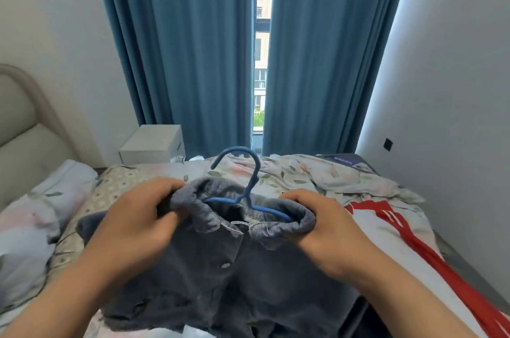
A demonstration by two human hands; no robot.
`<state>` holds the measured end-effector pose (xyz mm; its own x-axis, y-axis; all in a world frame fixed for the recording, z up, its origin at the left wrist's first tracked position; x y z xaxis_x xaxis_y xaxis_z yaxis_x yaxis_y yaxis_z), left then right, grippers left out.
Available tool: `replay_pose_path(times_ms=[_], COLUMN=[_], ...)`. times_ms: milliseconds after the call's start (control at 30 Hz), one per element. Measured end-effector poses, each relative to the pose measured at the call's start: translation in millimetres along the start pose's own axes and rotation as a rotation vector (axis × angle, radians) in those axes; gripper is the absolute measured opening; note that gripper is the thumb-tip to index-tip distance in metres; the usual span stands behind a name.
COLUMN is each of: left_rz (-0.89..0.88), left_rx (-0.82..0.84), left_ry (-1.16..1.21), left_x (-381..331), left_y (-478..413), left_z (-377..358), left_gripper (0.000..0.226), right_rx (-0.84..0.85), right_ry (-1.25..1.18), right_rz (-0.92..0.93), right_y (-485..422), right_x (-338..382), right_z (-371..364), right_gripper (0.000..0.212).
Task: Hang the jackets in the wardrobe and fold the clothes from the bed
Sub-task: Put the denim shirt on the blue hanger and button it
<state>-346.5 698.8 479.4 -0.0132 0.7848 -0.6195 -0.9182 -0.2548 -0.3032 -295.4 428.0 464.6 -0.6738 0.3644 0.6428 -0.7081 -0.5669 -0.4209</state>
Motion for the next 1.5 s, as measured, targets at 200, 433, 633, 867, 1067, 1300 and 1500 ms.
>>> replay_pose_path(times_ms=[200,433,633,867,1067,1300,1500], left_rz=[0.017,0.078,0.150,0.296,0.300,0.216,0.482], left_rx=[-0.093,-0.192,-0.267,-0.540,-0.452,-0.109,-0.230], left_ry=[0.053,0.066,0.076,0.077,-0.033,0.067,-0.056], left_x=[-52.6,-77.9,-57.8,-28.5,-28.4,-43.5,-52.1], left_y=[45.6,81.8,110.2,144.8,177.9,203.9,229.0], left_z=[64.4,118.4,173.2,229.8,276.7,344.4,345.4], left_gripper=[0.046,0.021,0.047,0.029,0.032,0.054,0.076], right_rx=[0.078,0.163,0.156,0.111,0.077,0.111,0.058], right_ry=[-0.113,-0.077,0.056,0.063,0.124,0.085,0.018], right_rz=[0.051,-0.043,0.142,0.397,0.543,0.750,0.865], right_y=[2.5,-21.4,-38.6,-44.3,-48.7,-64.0,-72.0], right_x=[86.2,138.5,189.7,256.8,303.1,359.1,373.5], right_z=[51.9,69.9,42.0,-7.6,-18.9,-33.5,-30.2], right_gripper=[0.033,0.012,0.019,0.021,0.018,0.013,0.033])
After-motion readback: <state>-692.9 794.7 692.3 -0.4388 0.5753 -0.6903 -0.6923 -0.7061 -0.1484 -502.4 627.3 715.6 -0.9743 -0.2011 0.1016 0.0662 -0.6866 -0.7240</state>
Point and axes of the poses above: each hand's wrist, its own y-axis away from the middle knuckle, its own z-axis out of the back of the hand, x = y × z, the point moved 2 cm from there along -y, towards the middle knuckle, and after that the axes turned 15 degrees about z, right-handed, at the moved point
